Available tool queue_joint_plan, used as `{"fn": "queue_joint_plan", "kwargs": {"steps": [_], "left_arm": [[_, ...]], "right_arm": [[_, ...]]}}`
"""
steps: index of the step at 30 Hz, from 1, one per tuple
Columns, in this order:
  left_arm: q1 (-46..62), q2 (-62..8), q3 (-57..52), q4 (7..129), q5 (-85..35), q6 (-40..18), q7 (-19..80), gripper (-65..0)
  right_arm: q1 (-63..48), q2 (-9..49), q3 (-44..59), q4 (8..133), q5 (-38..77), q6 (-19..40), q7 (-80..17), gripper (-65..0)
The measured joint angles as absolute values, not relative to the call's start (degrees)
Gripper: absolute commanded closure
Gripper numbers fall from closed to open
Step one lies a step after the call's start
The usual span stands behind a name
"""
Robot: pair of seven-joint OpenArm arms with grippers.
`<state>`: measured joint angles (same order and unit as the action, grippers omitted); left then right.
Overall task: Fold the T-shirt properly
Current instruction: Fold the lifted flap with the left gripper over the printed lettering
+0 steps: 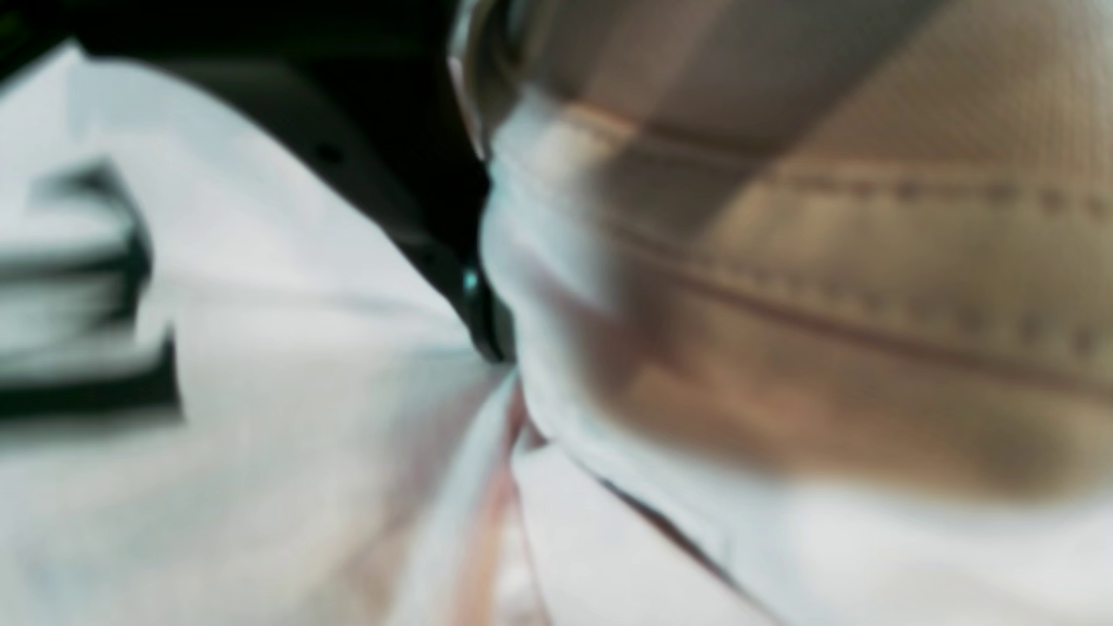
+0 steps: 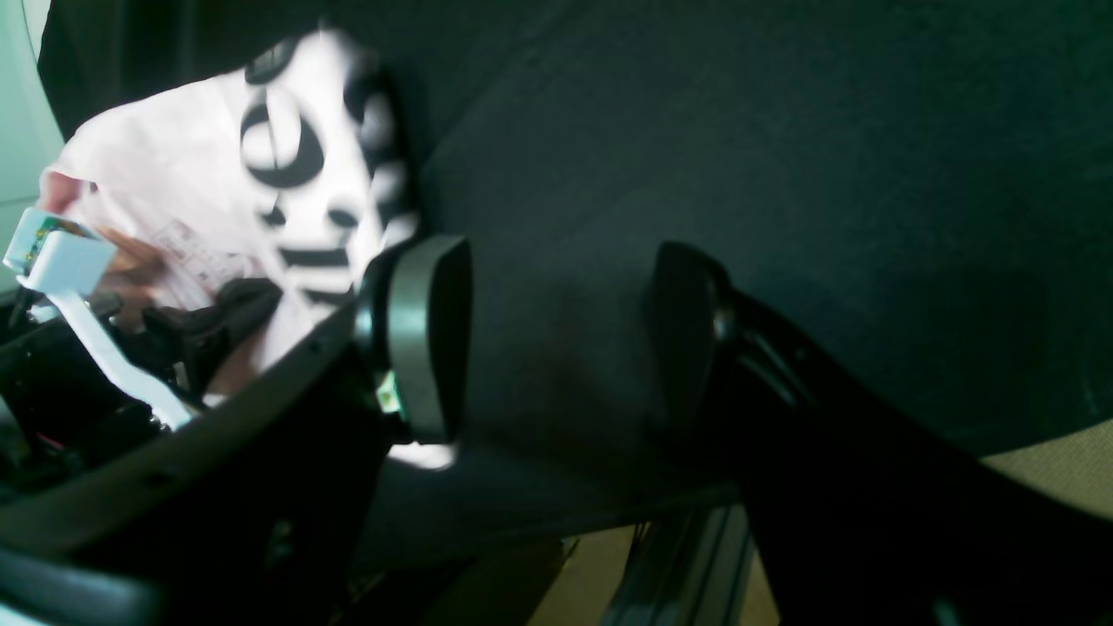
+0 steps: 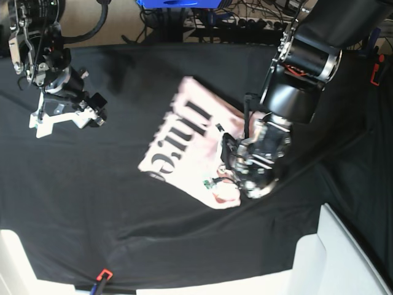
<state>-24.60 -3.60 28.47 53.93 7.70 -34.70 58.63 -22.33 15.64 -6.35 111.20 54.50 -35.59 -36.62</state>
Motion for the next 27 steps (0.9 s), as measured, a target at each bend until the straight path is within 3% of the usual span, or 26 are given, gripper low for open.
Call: {"fn": "queue_joint_plan", "kwargs": {"steps": [6, 12, 22, 27], "left_arm": [[-27.2, -1.5, 29.2, 53.0, 22.3, -34.3, 59.3, 0.0], [-29.0, 3.0, 29.2, 51.3, 31.3, -33.8, 51.7, 0.0], [-28.2, 8.6, 29.4, 51.1, 32.9, -34.1, 43.8, 0.0], [-28.7, 8.5, 29.4, 49.7, 33.0, -34.0, 44.9, 0.0]], "right_arm": [[-22.4, 15.5, -6.3, 111.2, 54.5, -35.6, -36.8, -32.1], [-22.4, 15.6, -6.3, 111.2, 54.5, -35.6, -36.7, -32.1], [-22.4, 15.7, -6.3, 111.2, 54.5, -35.6, -36.7, -32.1], [-22.4, 15.7, -6.3, 111.2, 54.5, -35.6, -36.7, -32.1]]}}
